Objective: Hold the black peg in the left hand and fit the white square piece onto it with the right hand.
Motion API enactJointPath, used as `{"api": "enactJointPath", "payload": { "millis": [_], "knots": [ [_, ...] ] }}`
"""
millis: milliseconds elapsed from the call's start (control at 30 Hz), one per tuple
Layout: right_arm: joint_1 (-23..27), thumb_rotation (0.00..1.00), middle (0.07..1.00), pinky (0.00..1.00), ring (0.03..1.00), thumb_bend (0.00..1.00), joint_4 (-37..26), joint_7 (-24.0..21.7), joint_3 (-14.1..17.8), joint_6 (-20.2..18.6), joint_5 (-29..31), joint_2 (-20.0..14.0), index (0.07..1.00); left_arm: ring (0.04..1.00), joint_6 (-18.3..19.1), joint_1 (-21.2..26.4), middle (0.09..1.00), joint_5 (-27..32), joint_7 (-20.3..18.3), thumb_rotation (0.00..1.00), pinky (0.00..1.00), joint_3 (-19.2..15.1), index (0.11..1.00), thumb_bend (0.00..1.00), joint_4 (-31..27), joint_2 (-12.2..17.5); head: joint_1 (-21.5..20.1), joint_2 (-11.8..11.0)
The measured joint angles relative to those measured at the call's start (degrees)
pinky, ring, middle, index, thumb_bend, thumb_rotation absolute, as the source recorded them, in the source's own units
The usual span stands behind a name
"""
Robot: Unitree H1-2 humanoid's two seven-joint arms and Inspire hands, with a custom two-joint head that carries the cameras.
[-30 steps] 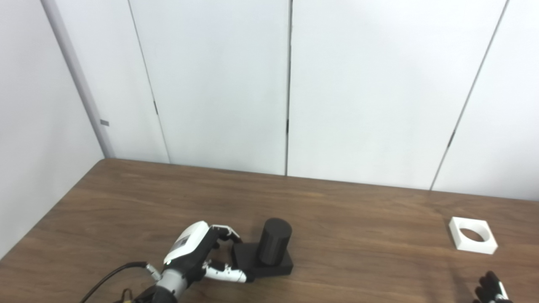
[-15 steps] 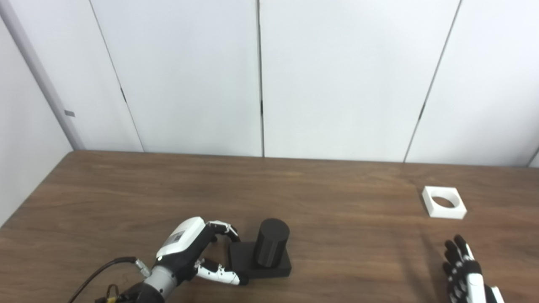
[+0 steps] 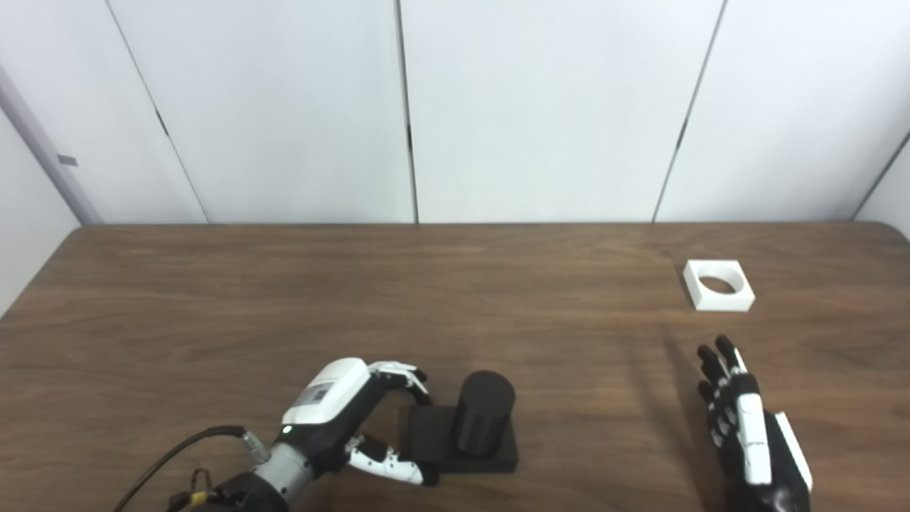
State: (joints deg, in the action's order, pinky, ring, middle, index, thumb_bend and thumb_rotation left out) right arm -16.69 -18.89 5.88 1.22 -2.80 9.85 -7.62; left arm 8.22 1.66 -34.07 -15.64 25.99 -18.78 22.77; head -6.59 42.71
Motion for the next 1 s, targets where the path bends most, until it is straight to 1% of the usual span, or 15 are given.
{"api": "enactJointPath", "payload": {
  "millis": [33,67,100,200,267,400,500,700,833,900,933,967,1000],
  "knots": [
    [0.0,1.0,0.96,1.0,1.0,0.57,-0.42,0.05,-0.08,-0.55,-0.07,0.0,1.0,0.875,-0.37,-0.34,0.808,-0.21,0.01,0.05,0.89,0.46,0.49,0.51,0.0,-0.47,0.0,0.01],
    [0.03,1.0,0.959,1.0,1.0,0.58,-0.84,0.08,-0.24,-1.28,-0.11,0.01,1.0,0.875,-0.83,-0.75,0.804,-0.48,0.06,0.05,0.93,0.9,0.49,0.51,0.02,-0.97,-0.35,0.7],
    [0.06,1.0,0.959,1.0,1.0,0.58,-1.14,0.18,-0.41,-1.64,-0.18,0.02,1.0,0.876,-1.39,-1.14,0.802,-1.29,0.18,0.05,0.95,1.61,0.49,0.51,0.1,-1.49,-0.44,0.8],
    [0.17,1.0,0.964,1.0,1.0,0.57,-1.7,0.41,-0.64,-2.55,-0.31,0.02,1.0,0.874,-2.14,-2.74,0.799,-4.09,1.14,0.05,0.97,2.73,0.49,0.51,0.32,-3.48,-0.71,1.5],
    [0.2,1.0,0.965,1.0,1.0,0.57,-1.71,0.44,-0.67,-2.62,-0.26,0.02,1.0,0.869,-2.34,-3.29,0.795,-6.29,1.87,0.05,0.97,3.01,0.489,0.51,0.37,-4.52,-0.88,1.76],
    [0.2,1.0,0.959,1.0,1.0,0.6,-2.21,0.78,-0.77,-3.51,-0.4,0.03,1.0,0.863,-3.24,-3.49,0.792,-11.24,3.08,0.05,0.95,3.99,0.489,0.51,0.71,-4.83,-1.23,2.03],
    [0.19,1.0,0.957,1.0,1.0,0.6,-2.9,1.21,-0.92,-3.78,-0.76,0.03,1.0,0.865,-3.61,-4.42,0.79,-13.64,4.58,0.05,0.95,4.09,0.489,0.51,0.91,-5.49,-1.23,2.21],
    [0.2,1.0,0.954,1.0,1.0,0.58,-2.94,1.3,-0.89,-3.78,-1.22,0.02,1.0,0.857,-4.51,-5.37,0.784,-16.88,8.16,0.05,0.94,4.07,0.488,0.51,2.31,-6.82,-1.41,2.21],
    [0.22,1.0,0.947,1.0,1.0,0.57,-2.94,1.31,-0.86,-3.75,-1.48,0.03,1.0,0.855,-4.87,-5.41,0.783,-17.71,8.83,0.05,0.94,4.06,0.488,0.51,2.58,-6.94,-3.17,1.77],
    [0.27,0.88,0.926,1.0,0.994,0.57,-3.06,1.66,-0.87,-4.08,-2.42,0.04,0.999,0.857,-5.07,-5.41,0.785,-17.71,8.85,0.05,0.94,3.97,0.489,0.51,2.63,-6.93,-5.71,1.5],
    [0.3,0.84,0.922,1.0,0.994,0.57,-3.35,1.91,-0.88,-4.7,-3.0,0.04,0.998,0.857,-5.31,-5.41,0.785,-17.71,8.85,0.05,0.94,3.89,0.489,0.51,2.69,-6.92,-6.41,1.42],
    [0.39,0.67,0.912,1.0,0.969,0.55,-3.8,2.25,-0.86,-5.52,-3.86,0.03,0.983,0.856,-5.52,-5.41,0.784,-17.69,8.84,0.05,0.93,3.78,0.488,0.51,2.73,-6.9,-8.07,1.15],
    [0.48,0.61,0.908,1.0,0.961,0.54,-4.15,2.52,-0.85,-5.93,-4.48,0.02,0.978,0.855,-5.75,-5.42,0.783,-17.61,8.84,0.05,0.93,3.63,0.488,0.52,2.79,-6.87,-8.09,1.15]
  ]
}}
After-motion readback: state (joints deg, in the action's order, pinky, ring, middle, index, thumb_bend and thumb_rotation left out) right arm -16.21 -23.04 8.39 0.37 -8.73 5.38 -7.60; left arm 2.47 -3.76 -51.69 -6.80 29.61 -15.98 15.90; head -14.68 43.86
